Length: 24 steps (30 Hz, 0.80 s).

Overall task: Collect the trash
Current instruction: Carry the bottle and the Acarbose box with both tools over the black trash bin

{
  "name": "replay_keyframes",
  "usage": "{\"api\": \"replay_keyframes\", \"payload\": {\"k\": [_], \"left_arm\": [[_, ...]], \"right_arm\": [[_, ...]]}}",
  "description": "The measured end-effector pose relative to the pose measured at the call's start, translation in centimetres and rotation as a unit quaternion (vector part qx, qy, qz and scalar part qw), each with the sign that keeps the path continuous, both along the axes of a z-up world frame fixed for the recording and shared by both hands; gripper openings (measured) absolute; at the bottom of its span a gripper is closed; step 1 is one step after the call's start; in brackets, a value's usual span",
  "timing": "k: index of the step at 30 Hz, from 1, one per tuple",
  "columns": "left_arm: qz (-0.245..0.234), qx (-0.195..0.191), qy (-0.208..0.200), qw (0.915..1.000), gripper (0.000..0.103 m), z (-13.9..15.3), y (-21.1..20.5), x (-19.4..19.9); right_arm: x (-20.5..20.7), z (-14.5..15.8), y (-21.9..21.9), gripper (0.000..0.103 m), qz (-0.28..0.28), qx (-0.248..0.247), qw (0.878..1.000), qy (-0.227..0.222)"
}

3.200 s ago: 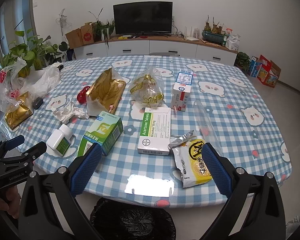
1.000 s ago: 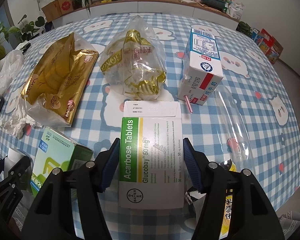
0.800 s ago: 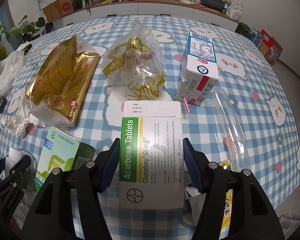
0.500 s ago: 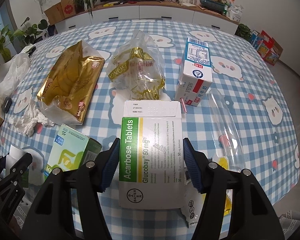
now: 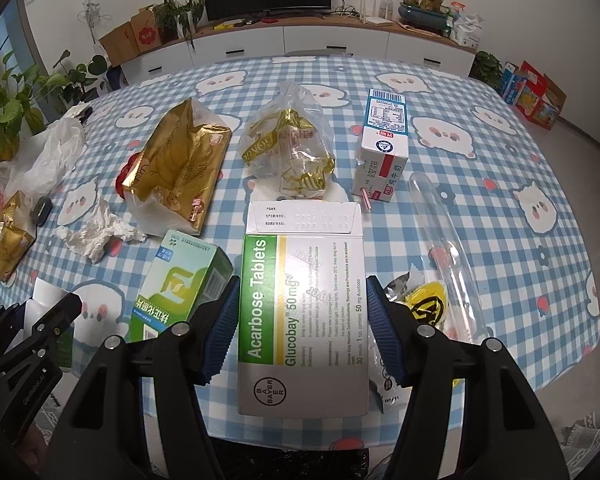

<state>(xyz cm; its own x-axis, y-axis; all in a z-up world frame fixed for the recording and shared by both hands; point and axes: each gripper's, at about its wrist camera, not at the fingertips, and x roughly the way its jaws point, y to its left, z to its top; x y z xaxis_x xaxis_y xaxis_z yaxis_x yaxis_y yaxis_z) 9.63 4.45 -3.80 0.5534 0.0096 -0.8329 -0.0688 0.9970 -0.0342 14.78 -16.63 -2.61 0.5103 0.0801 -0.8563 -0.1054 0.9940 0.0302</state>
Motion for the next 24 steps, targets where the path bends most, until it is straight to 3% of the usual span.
{"api": "replay_keyframes", "payload": {"k": [15, 24], "left_arm": [[0.003, -0.029, -0.027, 0.9992, 0.041, 1.2, -0.6, -7.2], [0.014, -0.042, -0.025, 0.9987, 0.040, -0.2, 0.2, -12.0]], "right_arm": [[-7.6, 2.3, 0.4, 0.059, 0.017, 0.020, 0.999, -0.037], [-12.4, 1.6, 0.8, 0.058, 0.029, 0.021, 0.998, -0.042]]}}
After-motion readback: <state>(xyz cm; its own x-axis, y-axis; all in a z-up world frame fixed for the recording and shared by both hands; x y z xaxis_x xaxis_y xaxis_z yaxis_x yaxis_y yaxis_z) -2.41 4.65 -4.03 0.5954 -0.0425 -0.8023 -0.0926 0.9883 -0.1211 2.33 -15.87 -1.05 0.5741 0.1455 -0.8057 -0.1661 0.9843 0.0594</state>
